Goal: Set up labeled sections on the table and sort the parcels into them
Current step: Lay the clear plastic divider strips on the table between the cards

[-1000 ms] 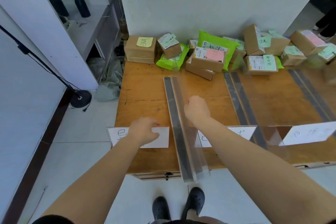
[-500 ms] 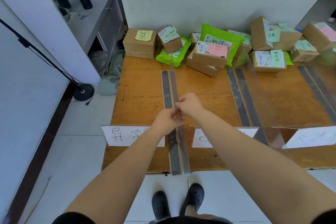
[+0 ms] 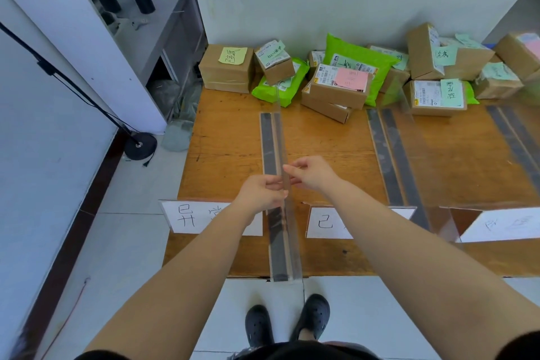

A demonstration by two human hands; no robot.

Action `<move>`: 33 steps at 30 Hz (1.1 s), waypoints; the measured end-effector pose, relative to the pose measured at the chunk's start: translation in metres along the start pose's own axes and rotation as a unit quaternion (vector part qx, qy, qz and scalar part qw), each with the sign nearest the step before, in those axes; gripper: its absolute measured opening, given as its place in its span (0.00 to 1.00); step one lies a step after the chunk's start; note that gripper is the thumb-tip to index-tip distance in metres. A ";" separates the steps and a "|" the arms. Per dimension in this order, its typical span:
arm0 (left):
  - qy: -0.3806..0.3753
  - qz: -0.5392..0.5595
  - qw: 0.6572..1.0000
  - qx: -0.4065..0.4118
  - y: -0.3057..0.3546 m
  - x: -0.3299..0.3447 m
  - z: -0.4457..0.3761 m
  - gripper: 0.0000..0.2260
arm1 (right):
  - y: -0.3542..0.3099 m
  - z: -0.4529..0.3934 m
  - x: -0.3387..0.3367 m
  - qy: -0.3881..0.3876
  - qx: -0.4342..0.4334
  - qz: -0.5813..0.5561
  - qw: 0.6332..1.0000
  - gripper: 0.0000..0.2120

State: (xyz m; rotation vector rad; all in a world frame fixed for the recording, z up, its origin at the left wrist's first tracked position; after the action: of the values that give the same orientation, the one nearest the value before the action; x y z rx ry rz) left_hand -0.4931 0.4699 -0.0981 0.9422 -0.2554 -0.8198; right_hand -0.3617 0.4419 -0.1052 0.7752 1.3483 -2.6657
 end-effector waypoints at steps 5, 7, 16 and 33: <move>0.060 -0.073 0.994 0.046 0.015 0.001 0.004 0.13 | -0.011 -0.007 0.007 0.030 0.008 0.127 0.991 0.09; 0.081 -0.139 0.984 0.073 0.022 -0.002 0.007 0.11 | -0.016 -0.009 0.013 0.023 0.013 0.185 0.982 0.07; 0.190 -0.151 0.955 0.169 0.054 -0.030 0.023 0.06 | -0.046 -0.004 -0.013 0.093 -0.031 0.181 0.978 0.13; 0.306 -0.130 0.890 0.312 0.150 -0.050 0.067 0.09 | -0.101 0.038 -0.140 0.192 -0.092 0.082 0.974 0.07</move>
State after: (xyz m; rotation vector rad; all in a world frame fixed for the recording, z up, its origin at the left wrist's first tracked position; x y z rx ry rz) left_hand -0.4860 0.5132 0.0680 1.8229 0.1826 -0.6437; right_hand -0.2820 0.4511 0.0518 1.3619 1.5014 -2.3016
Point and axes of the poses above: each hand's wrist, its own z-axis away from the middle knuckle, its own x-axis out of the palm, y = z × x, the point moved 7 cm from there along -z, towards the middle knuckle, and after that the axes turned 2 degrees about z, right-handed, at the moved point
